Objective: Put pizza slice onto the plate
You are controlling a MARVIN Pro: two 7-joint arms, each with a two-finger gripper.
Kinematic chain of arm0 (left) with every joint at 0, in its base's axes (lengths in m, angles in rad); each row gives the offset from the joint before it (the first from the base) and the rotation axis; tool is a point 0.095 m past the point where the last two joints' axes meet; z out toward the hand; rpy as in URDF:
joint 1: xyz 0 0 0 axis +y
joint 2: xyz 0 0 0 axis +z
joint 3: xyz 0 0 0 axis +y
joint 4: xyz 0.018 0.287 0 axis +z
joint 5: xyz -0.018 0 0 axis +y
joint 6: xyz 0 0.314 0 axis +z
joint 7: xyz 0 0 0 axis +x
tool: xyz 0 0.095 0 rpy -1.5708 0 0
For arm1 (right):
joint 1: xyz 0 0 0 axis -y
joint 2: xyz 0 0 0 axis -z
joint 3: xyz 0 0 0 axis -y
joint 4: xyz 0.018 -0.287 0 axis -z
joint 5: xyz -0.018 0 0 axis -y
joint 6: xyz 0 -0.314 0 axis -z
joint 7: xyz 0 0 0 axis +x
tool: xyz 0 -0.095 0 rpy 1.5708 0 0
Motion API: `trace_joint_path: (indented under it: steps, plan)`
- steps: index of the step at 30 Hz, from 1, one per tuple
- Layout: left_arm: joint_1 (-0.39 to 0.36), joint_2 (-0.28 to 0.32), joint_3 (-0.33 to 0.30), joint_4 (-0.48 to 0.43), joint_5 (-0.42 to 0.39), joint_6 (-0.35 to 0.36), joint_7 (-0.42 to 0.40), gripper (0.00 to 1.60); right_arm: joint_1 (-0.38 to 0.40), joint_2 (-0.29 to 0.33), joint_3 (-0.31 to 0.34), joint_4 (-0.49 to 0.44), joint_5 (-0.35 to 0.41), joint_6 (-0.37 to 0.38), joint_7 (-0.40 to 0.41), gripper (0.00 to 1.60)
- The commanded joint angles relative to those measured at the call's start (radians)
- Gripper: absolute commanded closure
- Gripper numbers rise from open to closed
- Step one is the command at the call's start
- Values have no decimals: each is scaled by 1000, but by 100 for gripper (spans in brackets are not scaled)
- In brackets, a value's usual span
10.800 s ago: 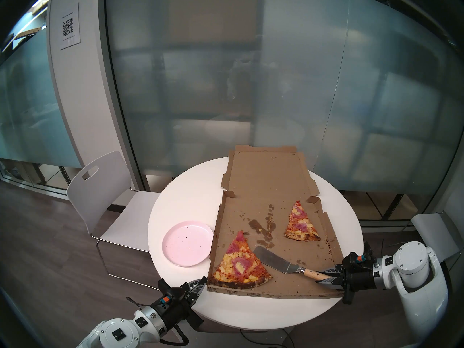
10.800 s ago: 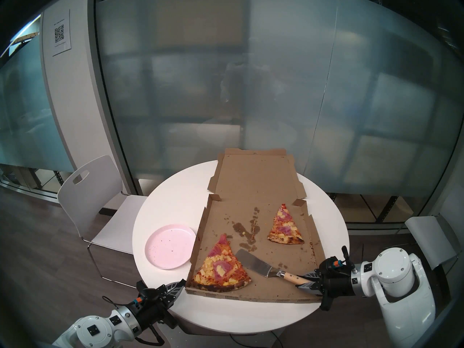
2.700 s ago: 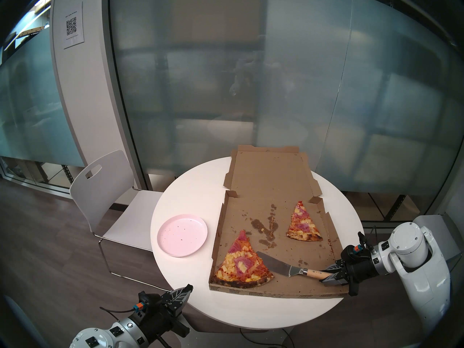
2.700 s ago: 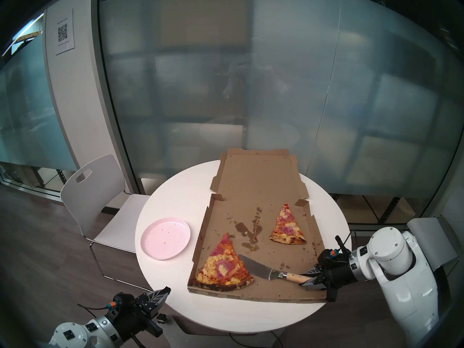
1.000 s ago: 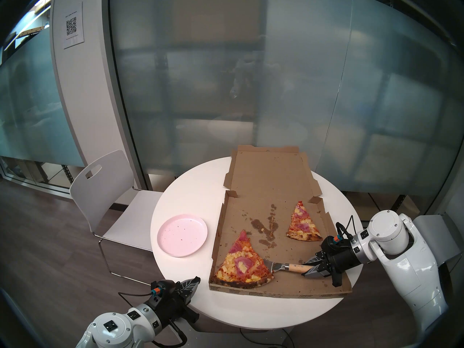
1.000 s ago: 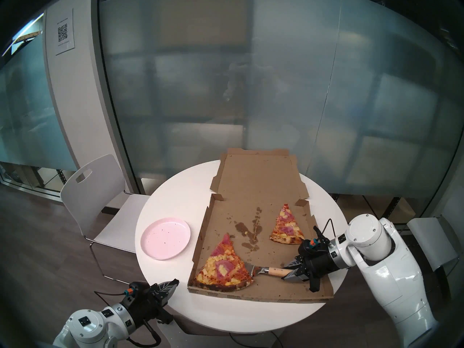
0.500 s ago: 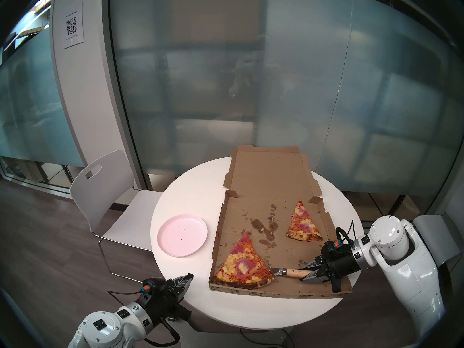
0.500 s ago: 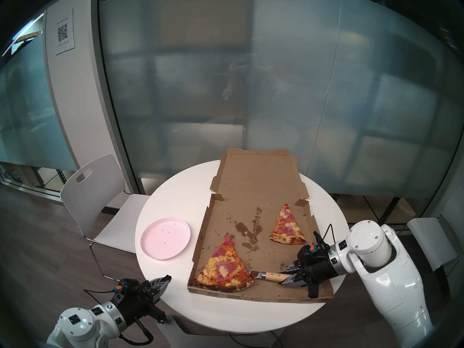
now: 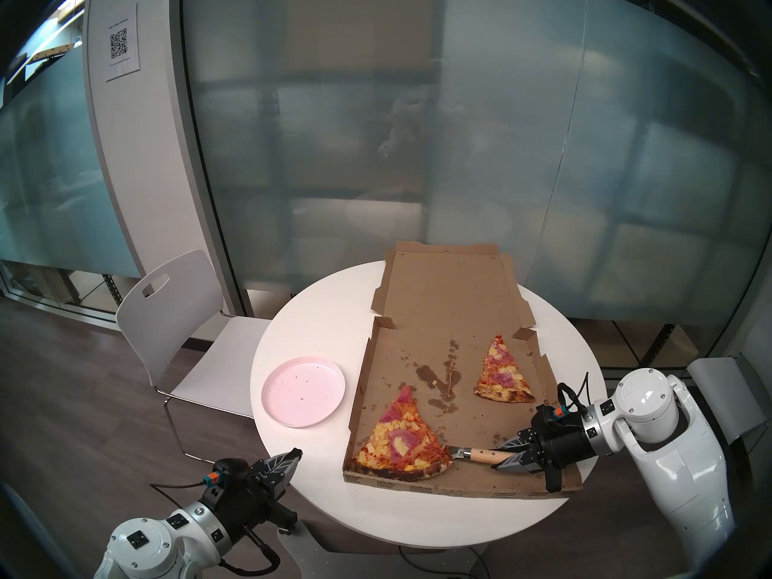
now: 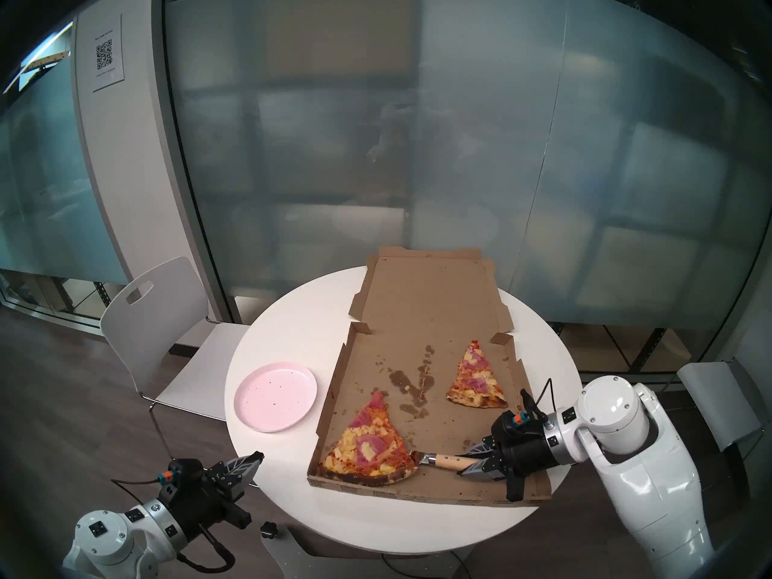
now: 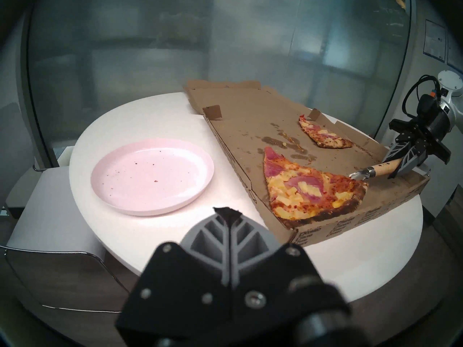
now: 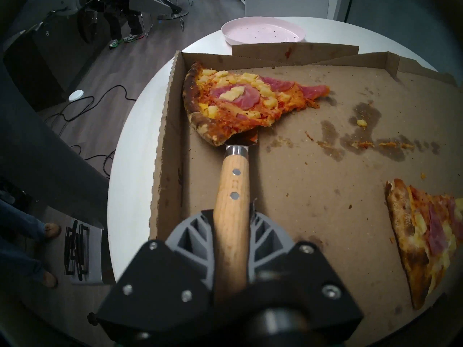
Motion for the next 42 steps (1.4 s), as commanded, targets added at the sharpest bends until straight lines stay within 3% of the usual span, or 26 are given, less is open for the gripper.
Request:
trace_joint_path:
  steps: [1,13,20,33,42]
  plan:
    - [31,-2,-43,-33,-36,-20,-23,160,-21,-11,46,-56,36,-2,6,160]
    - [40,-14,-45,-44,-34,-20,-35,160,-93,-83,123,-58,93,-25,-6,160]
    - [48,-22,-42,-48,-28,-26,-35,160,-122,-93,144,-78,89,-49,-15,160]
    - [92,-60,-97,-117,-90,-47,-59,160,-97,-81,177,-131,91,-18,1,160]
    - [110,-79,-142,-116,-124,-68,-77,160,-20,-80,139,-143,81,21,4,160]
